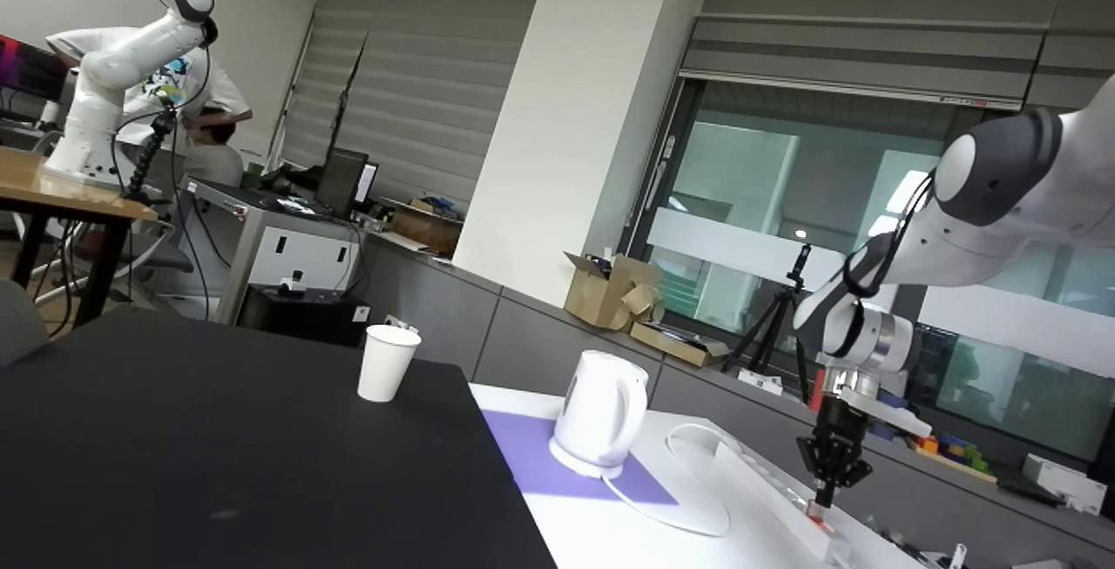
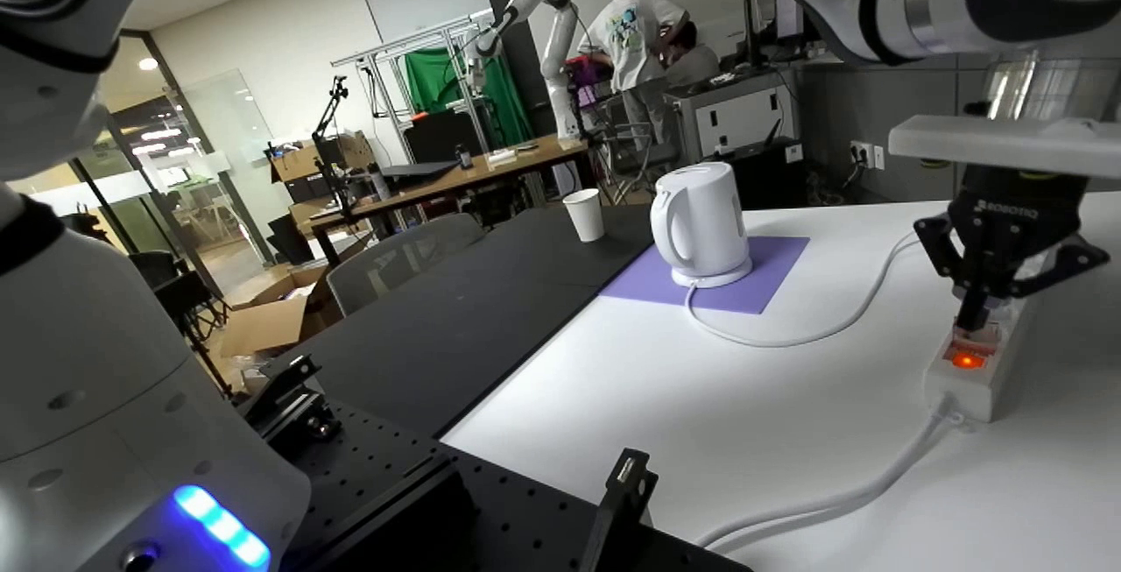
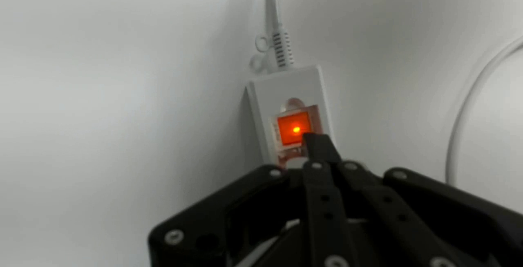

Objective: Turn on the main adapter switch

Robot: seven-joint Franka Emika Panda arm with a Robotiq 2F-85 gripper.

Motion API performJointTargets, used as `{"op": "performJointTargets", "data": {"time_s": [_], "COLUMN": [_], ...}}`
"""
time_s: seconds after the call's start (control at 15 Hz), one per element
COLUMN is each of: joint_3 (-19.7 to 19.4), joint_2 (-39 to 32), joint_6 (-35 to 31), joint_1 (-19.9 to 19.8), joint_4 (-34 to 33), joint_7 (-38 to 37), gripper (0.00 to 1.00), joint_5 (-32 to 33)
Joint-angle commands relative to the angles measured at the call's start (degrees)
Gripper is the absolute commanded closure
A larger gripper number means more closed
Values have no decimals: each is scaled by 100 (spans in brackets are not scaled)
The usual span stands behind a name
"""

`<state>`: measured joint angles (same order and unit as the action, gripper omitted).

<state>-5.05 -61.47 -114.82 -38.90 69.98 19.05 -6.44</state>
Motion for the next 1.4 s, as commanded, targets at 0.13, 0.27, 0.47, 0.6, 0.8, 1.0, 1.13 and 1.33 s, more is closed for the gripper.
{"op": "performJointTargets", "data": {"time_s": [0.13,0.27,0.47,0.6,0.8,1.0,1.13,1.33], "joint_3": [-89,-137,-192,-218,-290,-510,-461,-467], "joint_2": [1076,1375,1780,2009,2280,2471,2185,2194], "joint_6": [710,572,32,-327,-641,-657,-555,-555], "joint_1": [679,931,1230,1373,1567,1819,1749,1774], "joint_4": [276,415,791,1068,1426,1679,1306,1344], "joint_7": [120,89,1,-67,-206,-199,19,36], "gripper": [100,96,69,56,35,16,2,6], "joint_5": [662,1002,1430,1625,1832,1850,1676,1662]}}
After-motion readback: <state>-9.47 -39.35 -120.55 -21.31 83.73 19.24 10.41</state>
